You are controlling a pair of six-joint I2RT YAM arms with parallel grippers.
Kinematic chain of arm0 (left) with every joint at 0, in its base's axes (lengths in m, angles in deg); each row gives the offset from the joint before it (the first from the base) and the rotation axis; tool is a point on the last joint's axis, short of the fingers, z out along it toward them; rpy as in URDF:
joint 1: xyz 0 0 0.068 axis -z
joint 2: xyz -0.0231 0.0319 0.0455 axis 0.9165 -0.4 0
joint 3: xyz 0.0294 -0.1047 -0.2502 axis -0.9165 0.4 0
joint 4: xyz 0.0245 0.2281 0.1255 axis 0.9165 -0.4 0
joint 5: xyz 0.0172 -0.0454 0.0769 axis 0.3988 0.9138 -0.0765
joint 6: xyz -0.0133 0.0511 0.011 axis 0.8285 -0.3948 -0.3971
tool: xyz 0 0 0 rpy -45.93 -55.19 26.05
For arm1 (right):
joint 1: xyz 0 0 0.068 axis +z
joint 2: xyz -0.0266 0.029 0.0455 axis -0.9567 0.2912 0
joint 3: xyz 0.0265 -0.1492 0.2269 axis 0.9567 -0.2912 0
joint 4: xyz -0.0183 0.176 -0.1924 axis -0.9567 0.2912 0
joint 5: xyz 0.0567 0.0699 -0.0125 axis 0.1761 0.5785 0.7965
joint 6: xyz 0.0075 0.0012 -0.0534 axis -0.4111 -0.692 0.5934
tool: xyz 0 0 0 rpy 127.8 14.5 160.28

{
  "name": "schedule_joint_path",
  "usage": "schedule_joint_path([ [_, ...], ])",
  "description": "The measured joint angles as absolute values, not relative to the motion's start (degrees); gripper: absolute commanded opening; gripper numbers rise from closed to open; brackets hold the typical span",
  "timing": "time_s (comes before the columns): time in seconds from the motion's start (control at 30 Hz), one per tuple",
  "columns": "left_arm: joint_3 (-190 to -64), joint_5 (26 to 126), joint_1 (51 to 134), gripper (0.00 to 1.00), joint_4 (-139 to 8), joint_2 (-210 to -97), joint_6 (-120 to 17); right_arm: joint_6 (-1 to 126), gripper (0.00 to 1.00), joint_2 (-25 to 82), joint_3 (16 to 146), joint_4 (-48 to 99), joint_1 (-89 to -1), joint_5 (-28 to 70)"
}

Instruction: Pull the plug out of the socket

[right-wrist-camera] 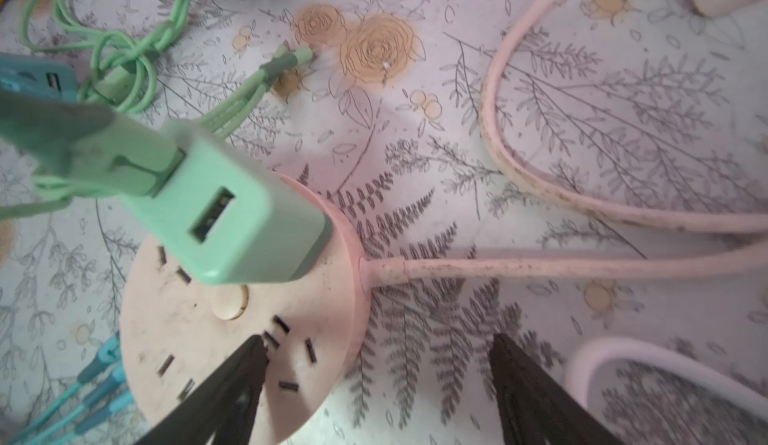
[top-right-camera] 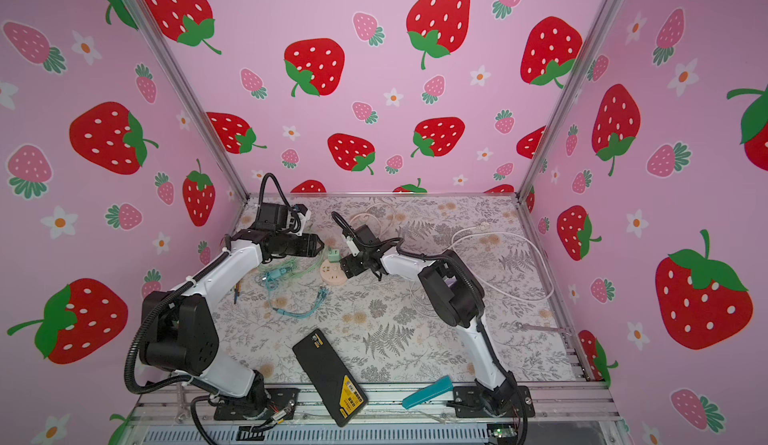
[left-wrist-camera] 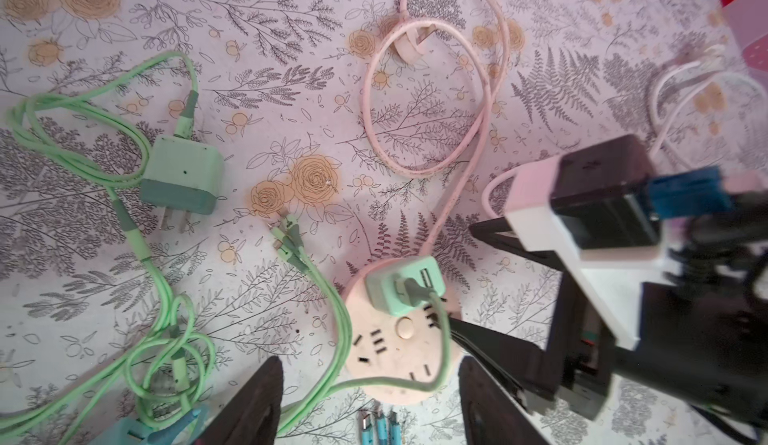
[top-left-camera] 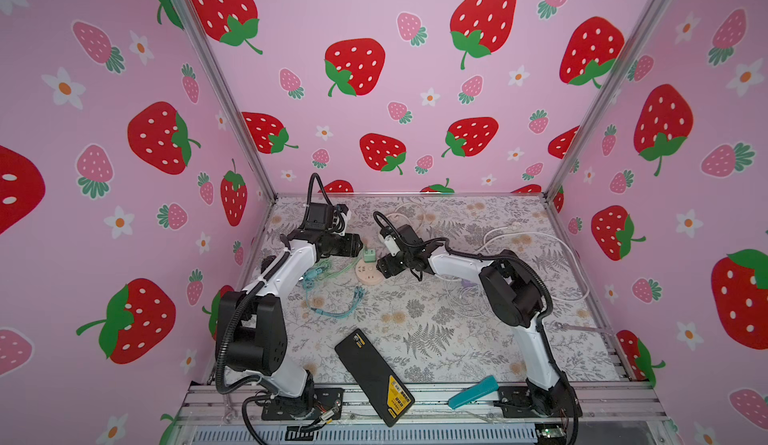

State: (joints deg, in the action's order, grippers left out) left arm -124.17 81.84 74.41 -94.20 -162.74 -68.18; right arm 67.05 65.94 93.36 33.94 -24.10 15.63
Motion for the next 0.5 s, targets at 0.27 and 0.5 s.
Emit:
schedule_joint_path([
  [0.27, -124.2, 84.8, 75.2, 0.7, -93.8, -164.7, -73.1, 68.1, 0.87, 57.5, 83.4, 36.8, -26.2, 16.1],
  [0.5, -123.3, 90.9, 76.4, 0.7, -89.8, -164.5, -78.3, 67.8, 0.87, 49.7, 74.8, 34.1, -29.2, 17.9],
])
